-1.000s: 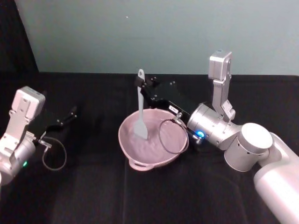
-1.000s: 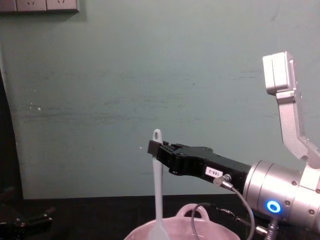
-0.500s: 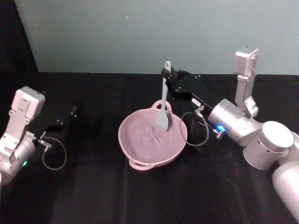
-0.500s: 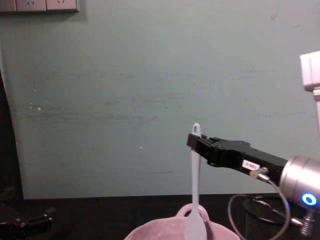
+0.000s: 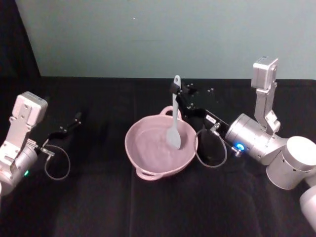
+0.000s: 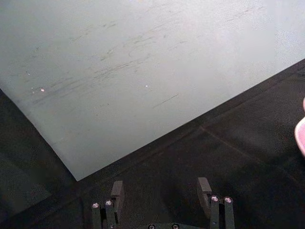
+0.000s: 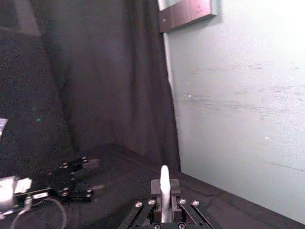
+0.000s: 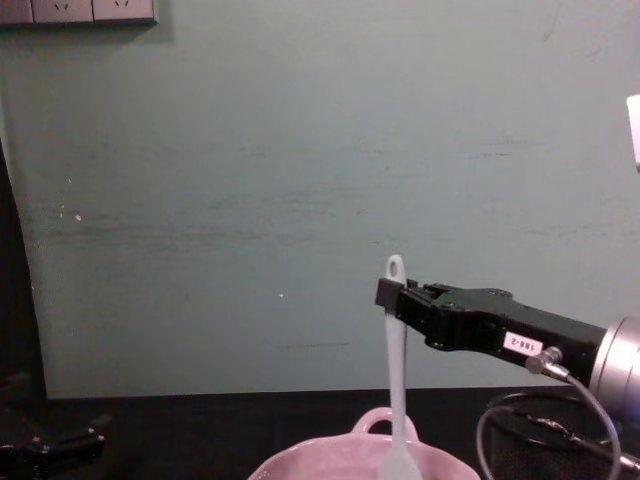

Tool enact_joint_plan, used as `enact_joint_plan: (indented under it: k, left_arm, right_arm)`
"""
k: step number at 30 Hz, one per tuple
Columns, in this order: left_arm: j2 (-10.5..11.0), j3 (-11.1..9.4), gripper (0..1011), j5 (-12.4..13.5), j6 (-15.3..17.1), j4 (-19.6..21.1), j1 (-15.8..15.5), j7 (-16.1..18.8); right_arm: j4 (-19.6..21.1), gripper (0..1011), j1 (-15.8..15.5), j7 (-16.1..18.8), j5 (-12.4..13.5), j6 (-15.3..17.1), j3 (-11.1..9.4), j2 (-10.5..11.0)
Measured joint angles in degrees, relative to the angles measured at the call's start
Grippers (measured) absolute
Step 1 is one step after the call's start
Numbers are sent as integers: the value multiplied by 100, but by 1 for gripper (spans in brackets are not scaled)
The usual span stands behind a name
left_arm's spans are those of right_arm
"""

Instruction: Use the one hand to pick up the spoon and stir the clear water in the bowl.

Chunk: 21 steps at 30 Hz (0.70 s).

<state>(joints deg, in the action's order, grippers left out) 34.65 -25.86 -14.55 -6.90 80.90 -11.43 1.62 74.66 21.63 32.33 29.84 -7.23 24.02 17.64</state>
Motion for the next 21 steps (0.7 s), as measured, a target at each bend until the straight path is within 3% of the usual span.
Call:
enact_joint_plan:
  k: [11,21]
  left_arm:
    - [0,0,1011,0,0,0,0,0]
    - [0,0,1011,0,0,0,0,0]
  right_arm:
    - [201,118,-41,129,12,65,260,-57]
    - [-282,118,290,231,50,-63,445,-373]
